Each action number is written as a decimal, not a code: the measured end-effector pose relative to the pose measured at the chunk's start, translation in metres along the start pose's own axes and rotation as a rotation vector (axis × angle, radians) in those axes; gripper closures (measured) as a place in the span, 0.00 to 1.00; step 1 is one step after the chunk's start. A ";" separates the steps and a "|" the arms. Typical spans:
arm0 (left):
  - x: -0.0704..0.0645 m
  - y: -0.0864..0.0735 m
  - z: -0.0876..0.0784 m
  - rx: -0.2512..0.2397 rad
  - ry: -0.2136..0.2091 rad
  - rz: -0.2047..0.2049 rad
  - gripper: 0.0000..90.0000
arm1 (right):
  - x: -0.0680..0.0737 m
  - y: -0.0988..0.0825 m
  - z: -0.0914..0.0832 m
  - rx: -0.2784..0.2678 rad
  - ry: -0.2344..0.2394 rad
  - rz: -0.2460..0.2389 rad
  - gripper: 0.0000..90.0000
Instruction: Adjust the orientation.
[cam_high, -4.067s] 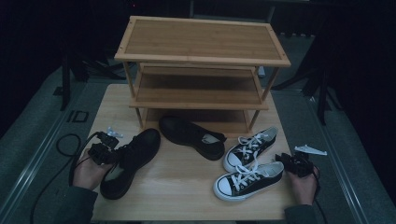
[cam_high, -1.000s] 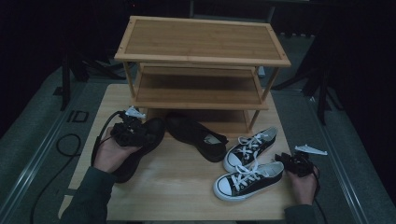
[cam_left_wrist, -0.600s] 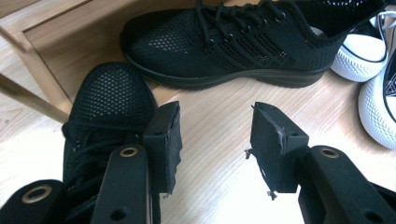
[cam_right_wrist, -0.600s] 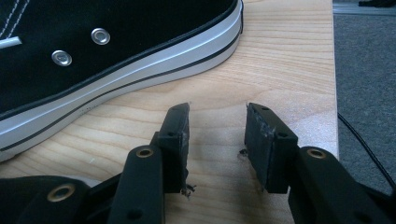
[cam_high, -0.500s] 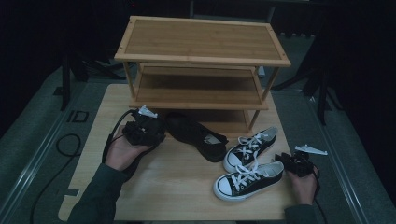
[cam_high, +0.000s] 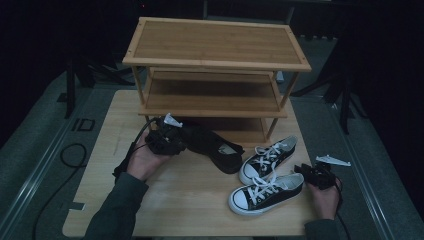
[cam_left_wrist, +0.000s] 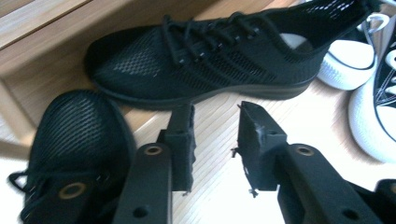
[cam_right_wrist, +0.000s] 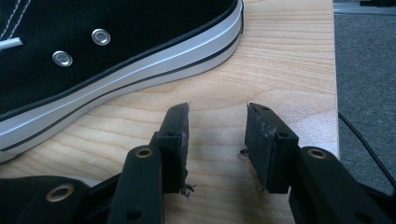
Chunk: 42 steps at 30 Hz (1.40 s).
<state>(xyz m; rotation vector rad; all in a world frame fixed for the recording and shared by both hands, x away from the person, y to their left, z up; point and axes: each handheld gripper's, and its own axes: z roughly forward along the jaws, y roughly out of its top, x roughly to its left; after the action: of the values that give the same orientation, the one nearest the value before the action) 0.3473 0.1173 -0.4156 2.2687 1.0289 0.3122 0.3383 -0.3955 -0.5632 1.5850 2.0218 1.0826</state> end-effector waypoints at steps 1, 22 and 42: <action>-0.002 0.002 0.002 -0.002 0.003 0.002 0.78 | 0.000 0.000 0.000 0.000 0.000 0.000 0.66; -0.029 0.023 0.037 0.000 -0.069 0.086 1.00 | 0.000 0.000 0.000 0.000 0.003 0.002 0.66; -0.056 0.040 0.067 0.025 -0.145 0.180 0.71 | 0.000 0.000 0.000 -0.001 0.002 0.002 0.66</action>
<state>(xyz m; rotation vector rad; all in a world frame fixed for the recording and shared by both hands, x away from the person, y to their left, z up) 0.3636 0.0262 -0.4403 2.3731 0.7616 0.2058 0.3384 -0.3956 -0.5632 1.5868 2.0215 1.0861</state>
